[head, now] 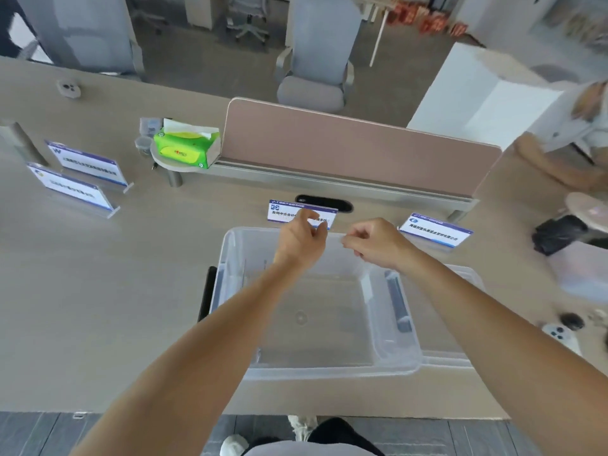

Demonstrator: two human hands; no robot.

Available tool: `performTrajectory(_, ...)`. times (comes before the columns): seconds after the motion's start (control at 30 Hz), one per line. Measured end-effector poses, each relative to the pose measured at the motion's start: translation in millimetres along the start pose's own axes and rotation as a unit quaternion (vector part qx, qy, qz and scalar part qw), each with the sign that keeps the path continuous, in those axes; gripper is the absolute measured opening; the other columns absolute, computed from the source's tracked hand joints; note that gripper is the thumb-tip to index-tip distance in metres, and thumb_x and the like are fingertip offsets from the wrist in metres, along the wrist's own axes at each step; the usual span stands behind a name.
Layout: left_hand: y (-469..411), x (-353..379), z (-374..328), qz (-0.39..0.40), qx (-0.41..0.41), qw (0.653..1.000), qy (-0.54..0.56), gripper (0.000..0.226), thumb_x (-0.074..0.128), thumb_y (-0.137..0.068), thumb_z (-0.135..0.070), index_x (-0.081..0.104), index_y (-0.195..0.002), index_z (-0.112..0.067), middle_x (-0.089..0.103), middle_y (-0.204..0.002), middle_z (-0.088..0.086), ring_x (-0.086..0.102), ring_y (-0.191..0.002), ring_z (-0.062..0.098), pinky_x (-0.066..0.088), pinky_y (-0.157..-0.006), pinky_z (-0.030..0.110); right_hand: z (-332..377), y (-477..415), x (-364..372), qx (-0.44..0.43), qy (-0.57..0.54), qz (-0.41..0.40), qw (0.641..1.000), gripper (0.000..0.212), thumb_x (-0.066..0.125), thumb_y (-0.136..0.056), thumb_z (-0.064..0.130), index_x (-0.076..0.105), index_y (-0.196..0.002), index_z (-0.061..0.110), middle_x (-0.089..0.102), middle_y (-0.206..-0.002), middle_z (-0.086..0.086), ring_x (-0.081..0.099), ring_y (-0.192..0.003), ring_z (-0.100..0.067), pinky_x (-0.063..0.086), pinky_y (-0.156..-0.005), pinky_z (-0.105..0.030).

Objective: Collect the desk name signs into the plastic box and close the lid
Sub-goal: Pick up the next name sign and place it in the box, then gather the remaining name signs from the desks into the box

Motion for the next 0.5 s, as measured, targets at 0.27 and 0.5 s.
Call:
performTrajectory(0.27,1.9,51.5,-56.5,0.033,0.05,0.995,-0.085,0.031,0.053,-0.094,-0.032,0.057,-0.069,-0.015,0.06,-0.064,0.003,0.056,-0.074,0.031,0.034,-0.06,0.027,-60.6,10.6,-66.0,-0.021,-0.066,-0.089,0.994,0.034,0.066,-0.087,0.038,0.064,-0.078,0.005,0.05,-0.058,0.008,0.044,-0.055,-0.013,0.037,-0.061,-0.029)
performTrajectory(0.5,-4.5,112.3,-103.9,0.072,0.029,0.985,-0.152,0.038,0.056,-0.092,-0.035,0.06,-0.07,-0.004,0.062,-0.069,0.014,0.056,-0.072,0.032,0.045,-0.061,0.034,-127.9,3.3,-122.8,-0.052,-0.16,-0.121,0.978,0.023,0.065,-0.08,0.031,0.061,-0.069,0.011,0.052,-0.057,0.006,0.045,-0.057,-0.013,0.039,-0.06,-0.029)
Point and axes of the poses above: each hand's wrist, its own y-axis away from the middle knuckle, its own x-axis out of the palm, z = x × y, the point moved 4 cm from there along -y, towards the middle knuckle
